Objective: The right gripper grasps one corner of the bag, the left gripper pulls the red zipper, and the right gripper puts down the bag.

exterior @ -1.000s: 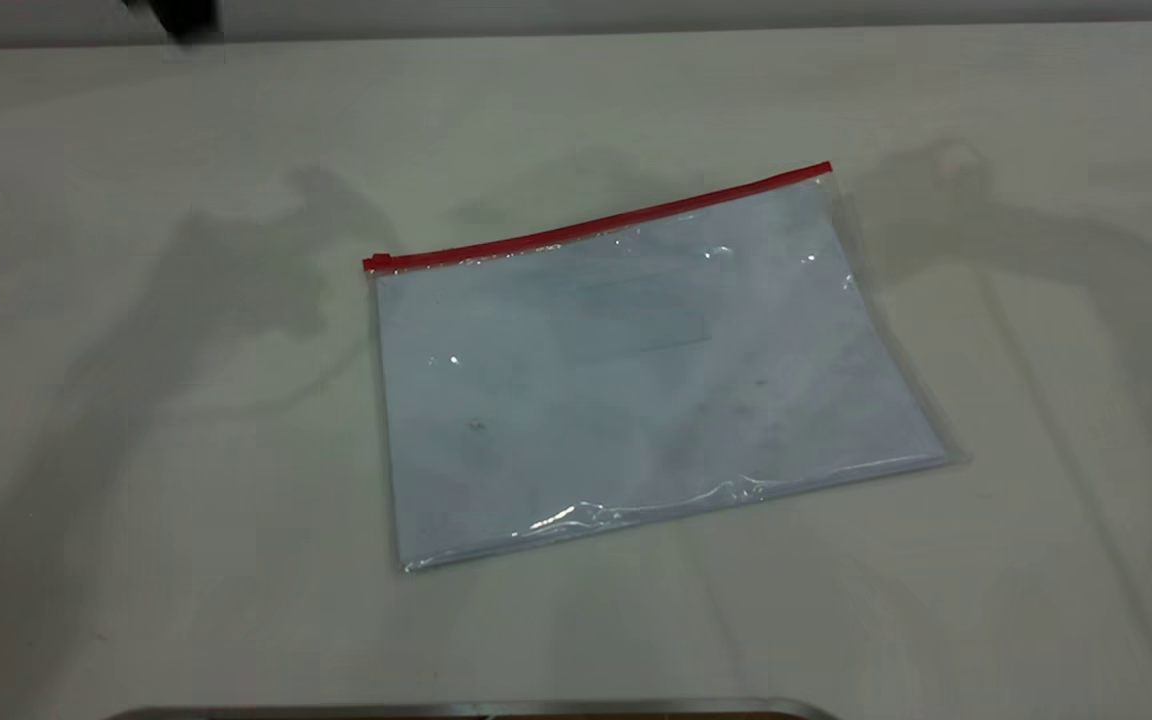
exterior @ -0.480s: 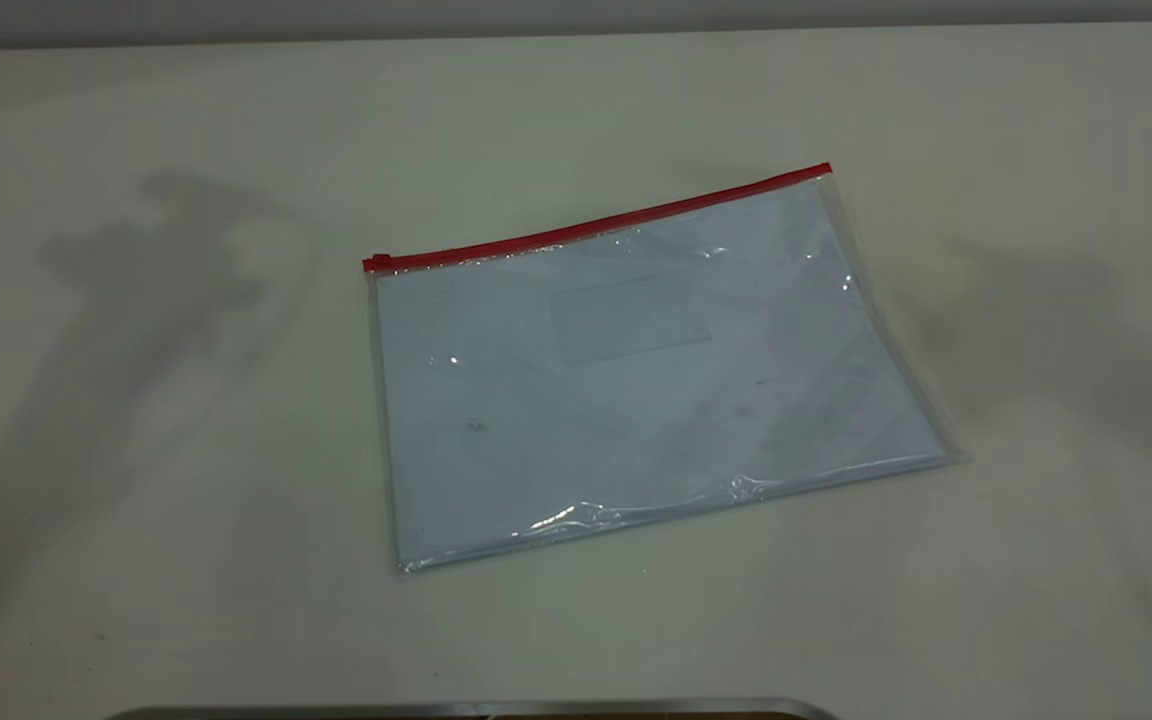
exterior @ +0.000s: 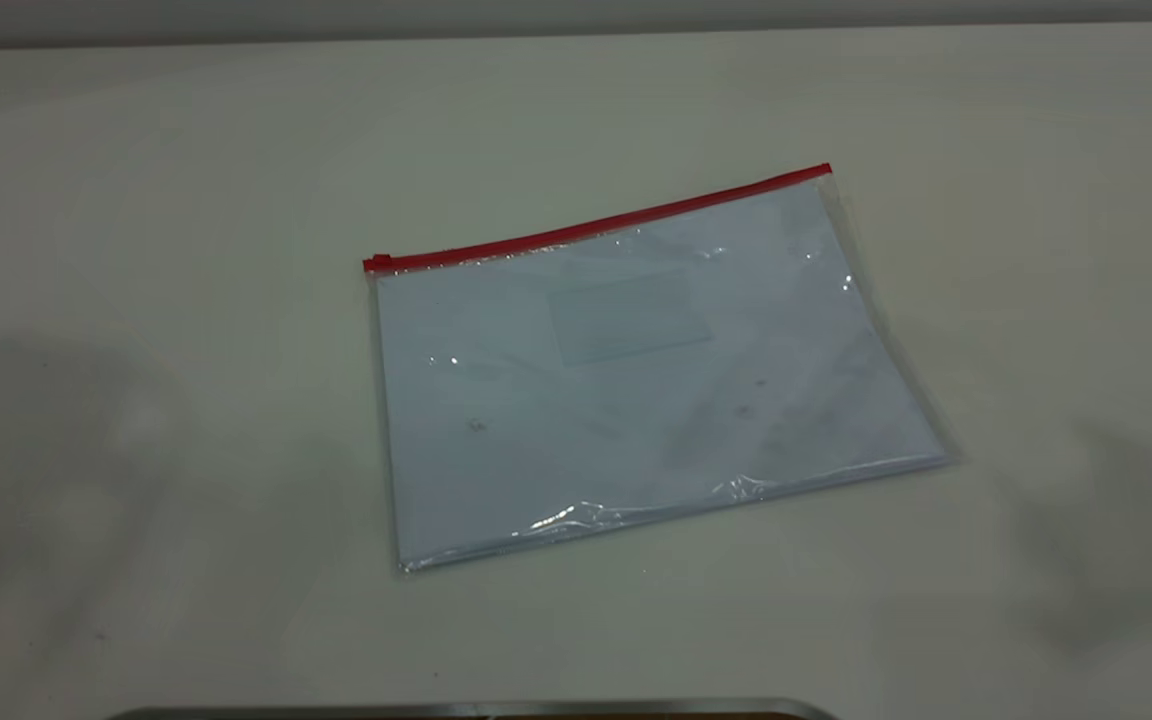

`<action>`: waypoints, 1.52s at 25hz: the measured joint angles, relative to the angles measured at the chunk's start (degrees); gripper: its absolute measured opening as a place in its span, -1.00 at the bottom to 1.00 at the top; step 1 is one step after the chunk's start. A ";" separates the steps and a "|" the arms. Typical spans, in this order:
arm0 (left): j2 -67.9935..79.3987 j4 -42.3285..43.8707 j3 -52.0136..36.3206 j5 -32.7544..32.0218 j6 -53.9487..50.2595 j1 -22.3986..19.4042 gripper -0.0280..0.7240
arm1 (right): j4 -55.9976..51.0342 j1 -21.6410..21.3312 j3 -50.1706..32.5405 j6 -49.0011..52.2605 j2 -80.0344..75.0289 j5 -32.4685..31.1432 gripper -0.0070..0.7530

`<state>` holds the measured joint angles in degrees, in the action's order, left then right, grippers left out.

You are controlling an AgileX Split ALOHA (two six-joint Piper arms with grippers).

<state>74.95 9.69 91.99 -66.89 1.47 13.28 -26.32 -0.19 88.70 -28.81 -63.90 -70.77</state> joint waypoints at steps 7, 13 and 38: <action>-16.69 -0.21 -13.73 0.00 -3.69 0.00 0.63 | 0.00 0.00 -15.49 1.37 14.32 0.00 0.54; -29.62 -0.33 -25.82 0.00 -3.75 0.00 0.63 | 0.42 0.00 -32.87 1.37 28.07 0.00 0.54; -60.00 -3.43 -61.44 0.00 -2.87 0.00 0.63 | 18.33 0.00 -60.96 12.99 60.60 5.20 0.54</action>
<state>14.95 6.26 30.55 -66.89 -1.40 13.28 -7.98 -0.19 27.74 -15.82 -3.30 -65.58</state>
